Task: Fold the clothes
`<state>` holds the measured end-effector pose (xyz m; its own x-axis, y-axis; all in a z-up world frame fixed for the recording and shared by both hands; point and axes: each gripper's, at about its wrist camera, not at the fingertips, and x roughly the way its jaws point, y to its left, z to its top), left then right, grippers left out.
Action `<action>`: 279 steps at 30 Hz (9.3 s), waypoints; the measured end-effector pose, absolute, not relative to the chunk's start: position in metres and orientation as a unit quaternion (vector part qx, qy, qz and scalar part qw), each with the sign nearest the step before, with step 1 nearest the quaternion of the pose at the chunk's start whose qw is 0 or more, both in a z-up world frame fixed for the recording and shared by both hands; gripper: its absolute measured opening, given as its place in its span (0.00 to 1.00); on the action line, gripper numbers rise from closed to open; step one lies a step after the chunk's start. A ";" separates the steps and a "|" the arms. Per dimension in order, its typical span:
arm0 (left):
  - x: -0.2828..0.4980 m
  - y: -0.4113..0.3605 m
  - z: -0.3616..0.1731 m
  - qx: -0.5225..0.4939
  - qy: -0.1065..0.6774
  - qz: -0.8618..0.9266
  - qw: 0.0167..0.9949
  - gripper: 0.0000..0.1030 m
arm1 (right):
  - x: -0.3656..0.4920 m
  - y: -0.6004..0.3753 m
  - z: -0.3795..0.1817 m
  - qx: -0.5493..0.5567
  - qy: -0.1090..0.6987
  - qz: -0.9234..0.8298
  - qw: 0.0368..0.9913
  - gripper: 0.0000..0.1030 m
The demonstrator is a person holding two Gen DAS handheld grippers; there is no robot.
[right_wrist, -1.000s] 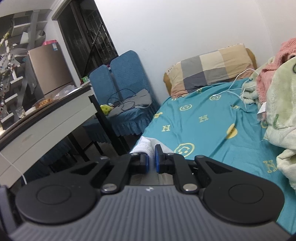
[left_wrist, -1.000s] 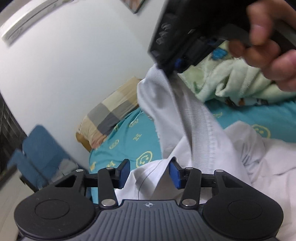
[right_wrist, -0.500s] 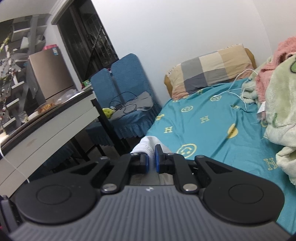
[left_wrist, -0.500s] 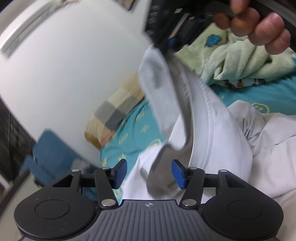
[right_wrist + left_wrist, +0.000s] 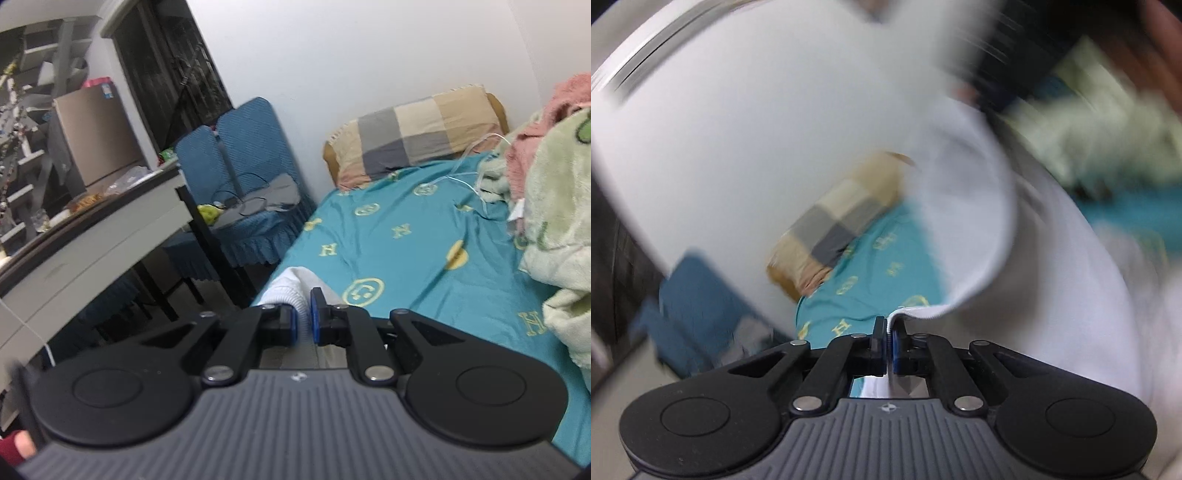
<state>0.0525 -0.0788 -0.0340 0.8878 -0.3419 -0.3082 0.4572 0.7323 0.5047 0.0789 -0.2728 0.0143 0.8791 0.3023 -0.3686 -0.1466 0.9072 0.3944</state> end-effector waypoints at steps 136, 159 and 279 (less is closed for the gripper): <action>0.066 0.001 0.001 -0.065 0.289 -0.124 0.947 0.83 | 0.108 -0.413 -0.040 0.444 0.250 -0.010 0.861 0.72; 0.093 0.009 -0.064 -0.108 0.354 -0.048 0.928 0.83 | 0.147 -0.393 -0.162 0.533 0.341 -0.104 0.768 0.35; 0.104 -0.025 -0.054 -0.021 0.315 -0.100 0.943 0.83 | 0.047 -0.253 -0.023 0.103 0.286 -0.071 0.950 0.79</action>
<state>0.1041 -0.0248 -0.0535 0.7809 -0.2028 -0.5908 0.1762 0.9789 -0.1030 0.0475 -0.2529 -0.0225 0.8262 -0.0768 -0.5581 0.1942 0.9687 0.1543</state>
